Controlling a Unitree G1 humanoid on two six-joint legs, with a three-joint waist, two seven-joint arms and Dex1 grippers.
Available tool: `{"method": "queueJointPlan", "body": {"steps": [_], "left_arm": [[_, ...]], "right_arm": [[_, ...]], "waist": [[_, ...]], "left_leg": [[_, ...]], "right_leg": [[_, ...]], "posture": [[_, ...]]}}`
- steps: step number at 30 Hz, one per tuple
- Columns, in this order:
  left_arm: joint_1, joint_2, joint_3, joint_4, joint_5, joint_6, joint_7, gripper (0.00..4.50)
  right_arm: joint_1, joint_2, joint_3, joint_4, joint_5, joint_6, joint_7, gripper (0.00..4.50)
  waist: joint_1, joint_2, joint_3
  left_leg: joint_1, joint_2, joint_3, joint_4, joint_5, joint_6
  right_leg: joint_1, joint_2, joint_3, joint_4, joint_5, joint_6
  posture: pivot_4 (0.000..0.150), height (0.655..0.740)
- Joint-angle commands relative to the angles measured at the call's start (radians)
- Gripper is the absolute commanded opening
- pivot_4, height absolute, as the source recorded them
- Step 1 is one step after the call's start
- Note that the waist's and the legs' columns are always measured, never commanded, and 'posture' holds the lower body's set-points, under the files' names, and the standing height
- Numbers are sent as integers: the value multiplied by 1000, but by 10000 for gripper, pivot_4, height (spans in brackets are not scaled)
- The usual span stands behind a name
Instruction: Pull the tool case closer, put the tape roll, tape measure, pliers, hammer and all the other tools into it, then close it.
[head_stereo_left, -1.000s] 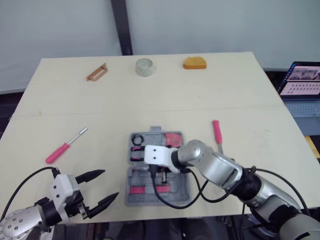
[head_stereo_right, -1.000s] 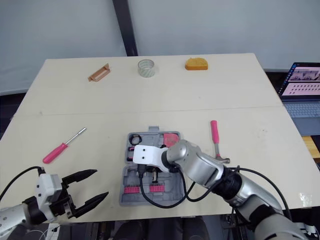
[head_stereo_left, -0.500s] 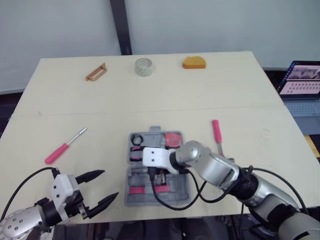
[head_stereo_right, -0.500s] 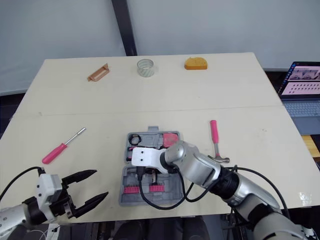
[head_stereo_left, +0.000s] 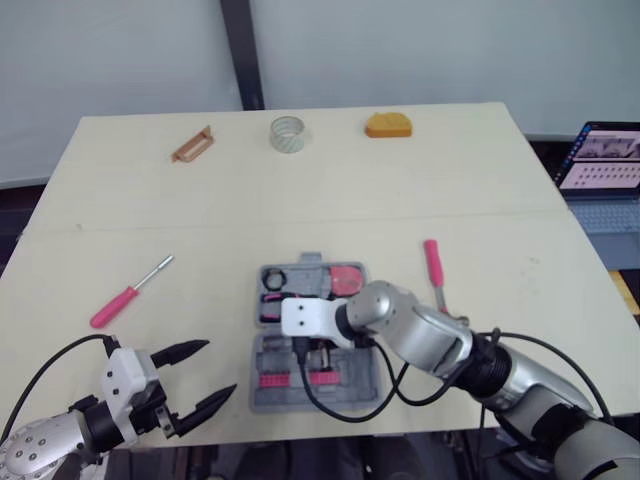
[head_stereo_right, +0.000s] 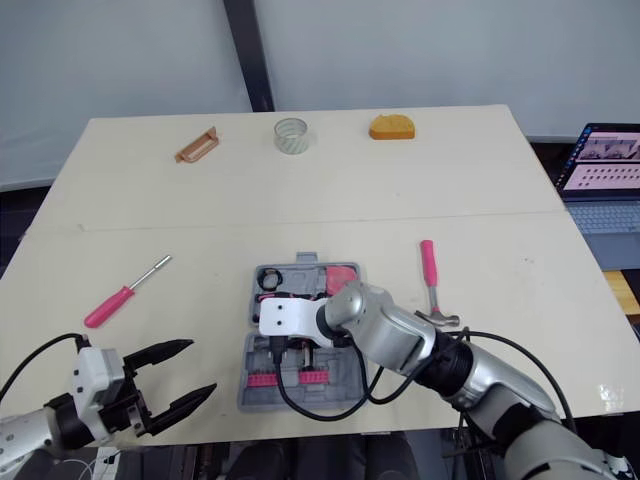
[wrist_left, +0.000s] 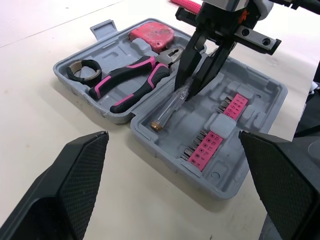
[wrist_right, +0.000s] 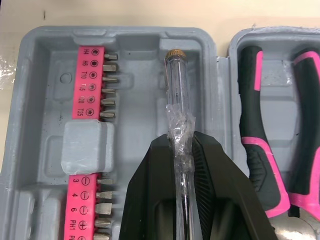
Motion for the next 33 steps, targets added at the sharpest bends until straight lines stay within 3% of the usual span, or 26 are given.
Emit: {"method": "queueJointPlan", "body": {"steps": [1,33], "left_arm": [[14,4,4,-21,-3,-2,5,45000],[1,4,-10,-25,-2,8,24,45000]], "right_arm": [[-27,21,4,-21,-8,18,8,55],[-31,37,2,-3,-19,50,-2,55]], "waist": [[0,0,0],[0,0,0]], "left_leg": [[0,0,0,0,0,0],[0,0,0,0,0,0]], "right_leg": [[0,0,0,0,0,0],[-1,0,0,1,0,0]], "posture": [[1500,7400],[1500,7400]]}}
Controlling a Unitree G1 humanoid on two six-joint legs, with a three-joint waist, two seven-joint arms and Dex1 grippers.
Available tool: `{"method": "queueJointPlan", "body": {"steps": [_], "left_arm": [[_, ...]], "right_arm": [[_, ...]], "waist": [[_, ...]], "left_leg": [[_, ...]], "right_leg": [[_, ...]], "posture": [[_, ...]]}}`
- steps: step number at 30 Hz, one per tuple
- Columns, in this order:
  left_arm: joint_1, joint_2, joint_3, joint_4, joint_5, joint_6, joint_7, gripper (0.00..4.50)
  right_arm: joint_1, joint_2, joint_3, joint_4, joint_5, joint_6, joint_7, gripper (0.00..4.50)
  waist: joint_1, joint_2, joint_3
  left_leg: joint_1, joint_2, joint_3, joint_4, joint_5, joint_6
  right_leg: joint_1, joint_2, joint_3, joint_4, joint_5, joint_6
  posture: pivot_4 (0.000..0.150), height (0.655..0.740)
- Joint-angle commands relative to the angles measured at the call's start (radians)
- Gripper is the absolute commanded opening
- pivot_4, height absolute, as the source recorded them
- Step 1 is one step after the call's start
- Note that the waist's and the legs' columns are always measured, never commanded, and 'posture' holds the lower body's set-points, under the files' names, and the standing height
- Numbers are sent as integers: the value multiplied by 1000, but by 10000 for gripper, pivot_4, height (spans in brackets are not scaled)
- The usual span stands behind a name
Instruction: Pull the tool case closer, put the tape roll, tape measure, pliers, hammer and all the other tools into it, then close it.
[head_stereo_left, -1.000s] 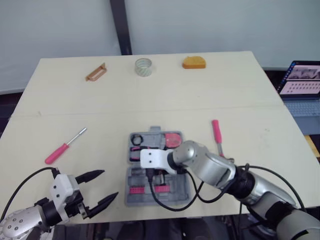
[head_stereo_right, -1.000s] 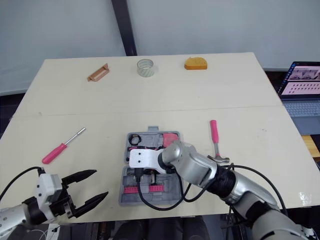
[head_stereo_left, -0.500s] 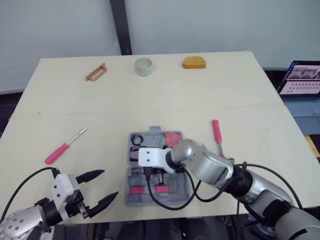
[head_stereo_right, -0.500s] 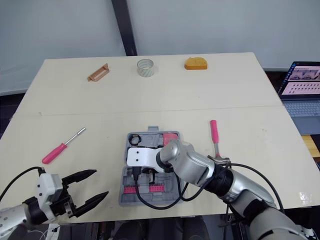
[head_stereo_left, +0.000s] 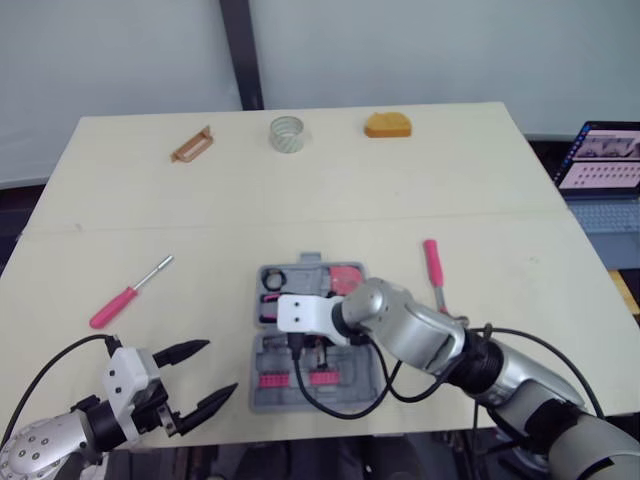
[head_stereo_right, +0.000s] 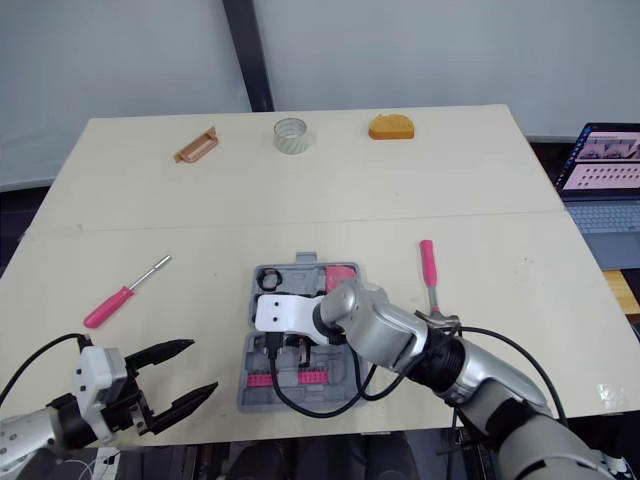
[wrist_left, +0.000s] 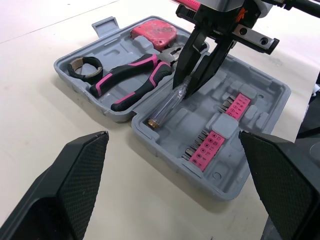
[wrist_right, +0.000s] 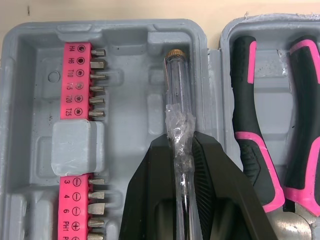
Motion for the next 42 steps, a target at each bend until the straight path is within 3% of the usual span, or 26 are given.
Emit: {"method": "queueJointPlan", "body": {"steps": [1,9,15,21,24,29,32,42], "left_arm": [[3,4,-1,-23,-3,-4,4,45000],[5,4,-3,-24,-4,-1,5,45000],[11,0,-6,-30,-3,-1,9,45000],[-14,7,-11,-18,-4,4,10,45000],[-29,10,-14,-9,-4,6,6,45000],[-52,16,-20,0,-2,11,4,45000],[-62,19,-20,1,-4,16,6,45000],[-68,25,-14,0,-5,23,6,45000]], "right_arm": [[-8,9,-4,-25,-4,-8,-2,5055],[-9,-11,-25,-63,10,0,12,44464],[-11,-56,-81,-139,59,23,40,44464],[100,-19,-245,-128,128,-73,-16,44464],[181,13,-330,-97,151,-199,-46,36641],[284,48,-359,-35,150,-337,-73,12031],[317,61,-360,-14,154,-372,-73,465],[336,40,-301,56,88,-406,-61,465]], "waist": [[0,0,0],[0,0,0],[0,0,0],[1,0,0],[1,0,0],[0,-1,0],[0,-1,0],[0,-1,0]], "left_leg": [[0,0,0,0,0,0],[0,0,0,0,0,0],[0,0,0,0,0,0],[0,0,1,0,0,0],[0,0,2,0,0,0],[0,0,6,0,0,0],[0,0,6,0,0,0],[0,0,6,0,0,0]], "right_leg": [[0,0,0,0,0,0],[0,0,0,0,0,0],[0,0,0,0,0,0],[0,0,0,0,0,0],[0,0,0,0,0,0],[0,0,0,1,0,0],[0,0,0,1,0,0],[0,0,0,1,0,0]], "posture": [[1500,7400],[1500,7400],[1500,7400],[1500,7400],[1500,7400],[1500,7400],[1500,7400],[1500,7400]]}}
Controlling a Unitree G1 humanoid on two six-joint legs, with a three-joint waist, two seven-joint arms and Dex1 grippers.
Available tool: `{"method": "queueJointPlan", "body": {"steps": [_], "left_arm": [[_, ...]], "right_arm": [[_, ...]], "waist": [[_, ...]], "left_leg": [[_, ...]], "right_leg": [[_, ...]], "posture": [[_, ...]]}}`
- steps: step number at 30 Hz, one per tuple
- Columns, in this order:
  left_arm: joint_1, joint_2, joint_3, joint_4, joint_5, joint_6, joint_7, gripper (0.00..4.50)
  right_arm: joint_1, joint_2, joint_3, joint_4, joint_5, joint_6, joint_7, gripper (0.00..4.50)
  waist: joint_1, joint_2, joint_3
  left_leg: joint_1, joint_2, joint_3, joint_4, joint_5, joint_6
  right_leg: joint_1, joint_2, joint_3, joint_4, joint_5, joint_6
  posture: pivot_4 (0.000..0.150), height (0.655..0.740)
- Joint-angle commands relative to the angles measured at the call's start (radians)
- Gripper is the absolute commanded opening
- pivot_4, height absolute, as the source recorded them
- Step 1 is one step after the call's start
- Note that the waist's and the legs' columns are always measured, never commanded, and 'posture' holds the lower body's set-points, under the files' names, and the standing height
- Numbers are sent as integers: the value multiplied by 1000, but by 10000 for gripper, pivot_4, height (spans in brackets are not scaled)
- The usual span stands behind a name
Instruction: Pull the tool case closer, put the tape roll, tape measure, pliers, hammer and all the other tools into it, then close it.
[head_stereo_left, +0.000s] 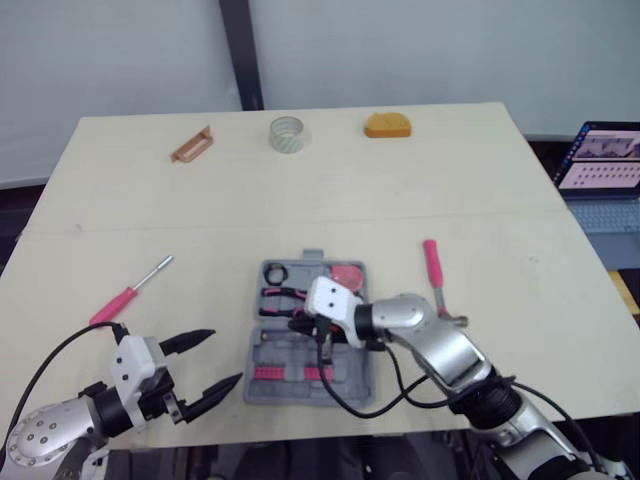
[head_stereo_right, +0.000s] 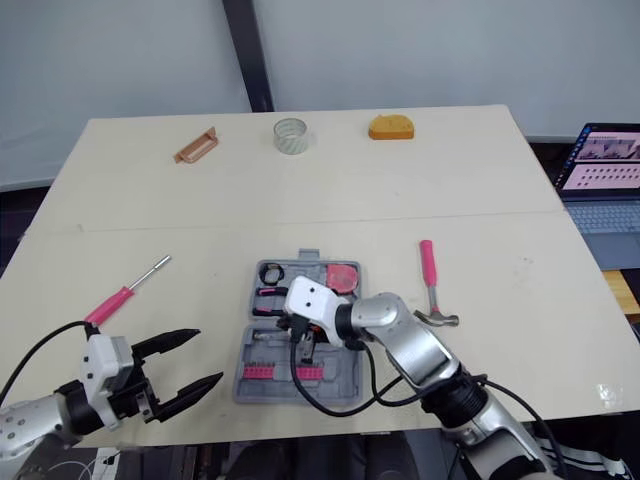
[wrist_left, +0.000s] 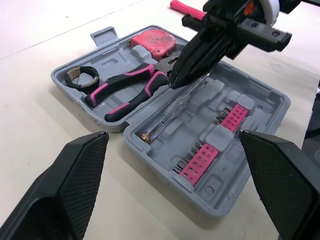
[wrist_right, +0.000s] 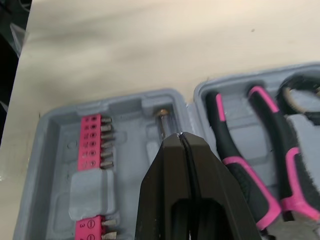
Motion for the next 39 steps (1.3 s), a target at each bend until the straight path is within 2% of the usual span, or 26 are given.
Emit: {"method": "queueJointPlan", "body": {"steps": [1,14,39], "left_arm": [[1,7,8,-2,-6,-1,1,45000],[-2,6,8,-2,-4,0,6,45000],[-18,6,5,-1,-4,9,9,45000]], "right_arm": [[9,-3,18,4,-20,-16,1,465],[22,3,26,52,-49,-16,-1,465],[8,-22,100,122,-104,195,-25,465]], "waist": [[0,0,0],[0,0,0],[1,-1,-12]], "left_leg": [[0,0,0,0,0,0],[0,0,0,0,0,0],[4,0,-1,0,0,0]], "right_leg": [[0,0,0,0,0,0],[0,0,0,0,0,0],[4,0,0,0,0,0]], "posture": [[1500,7400],[1500,7400],[1500,7400]]}}
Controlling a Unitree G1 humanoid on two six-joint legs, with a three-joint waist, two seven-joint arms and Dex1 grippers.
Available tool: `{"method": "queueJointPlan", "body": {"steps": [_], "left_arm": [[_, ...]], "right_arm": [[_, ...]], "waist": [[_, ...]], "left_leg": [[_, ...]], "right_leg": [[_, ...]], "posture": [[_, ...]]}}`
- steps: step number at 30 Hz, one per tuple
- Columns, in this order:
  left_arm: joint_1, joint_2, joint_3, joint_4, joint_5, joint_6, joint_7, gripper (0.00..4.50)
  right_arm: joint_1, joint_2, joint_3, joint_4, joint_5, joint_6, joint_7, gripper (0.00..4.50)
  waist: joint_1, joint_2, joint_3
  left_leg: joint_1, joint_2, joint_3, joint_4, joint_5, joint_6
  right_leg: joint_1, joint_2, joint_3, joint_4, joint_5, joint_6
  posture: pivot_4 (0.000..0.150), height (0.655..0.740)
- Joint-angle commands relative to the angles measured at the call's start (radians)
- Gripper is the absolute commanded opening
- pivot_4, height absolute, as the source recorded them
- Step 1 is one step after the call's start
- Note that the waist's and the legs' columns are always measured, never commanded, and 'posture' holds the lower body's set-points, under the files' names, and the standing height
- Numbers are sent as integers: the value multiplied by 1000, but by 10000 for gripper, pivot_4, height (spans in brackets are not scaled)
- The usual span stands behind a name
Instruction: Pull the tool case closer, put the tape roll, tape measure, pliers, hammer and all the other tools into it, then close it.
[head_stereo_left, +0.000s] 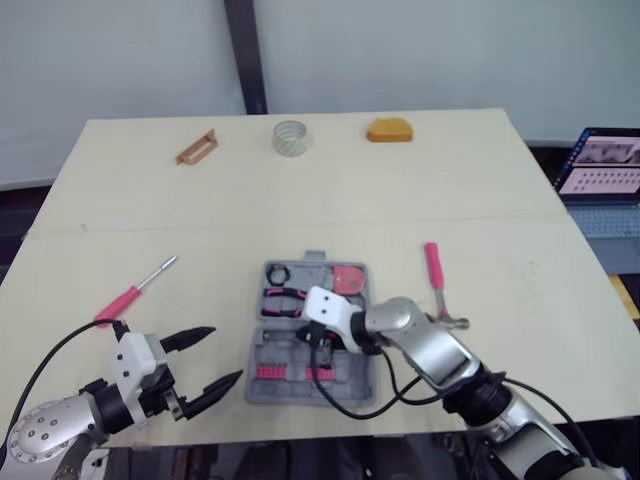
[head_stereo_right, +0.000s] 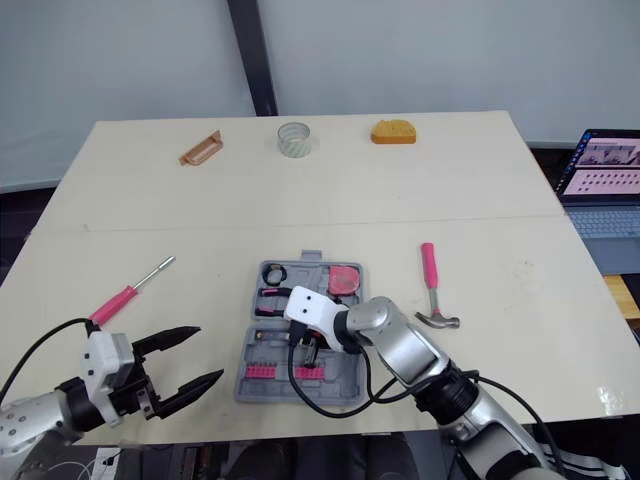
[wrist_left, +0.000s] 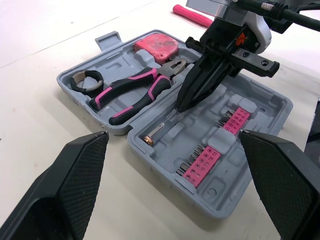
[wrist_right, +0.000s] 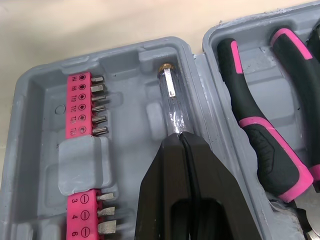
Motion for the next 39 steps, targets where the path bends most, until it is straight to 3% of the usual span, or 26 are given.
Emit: {"method": "queueJointPlan", "body": {"steps": [1,23,39], "left_arm": [[2,6,4,-1,-4,-2,1,45000],[-21,10,-3,16,-3,3,-3,45000],[-53,12,-15,33,1,3,-4,45000]], "right_arm": [[39,-29,45,70,-45,68,-24,465],[23,-30,89,123,-60,113,-32,465],[22,21,-76,21,51,-117,8,465]], "waist": [[0,1,-2],[2,3,-13],[0,5,-7]], "left_leg": [[0,0,0,0,0,0],[16,0,-5,-7,-1,0],[14,1,-5,-11,0,0]], "right_leg": [[0,0,0,0,0,0],[14,0,2,-6,-1,-1],[11,0,2,-8,-1,-1]], "posture": [[1500,7400],[1500,7400],[1500,7400]]}}
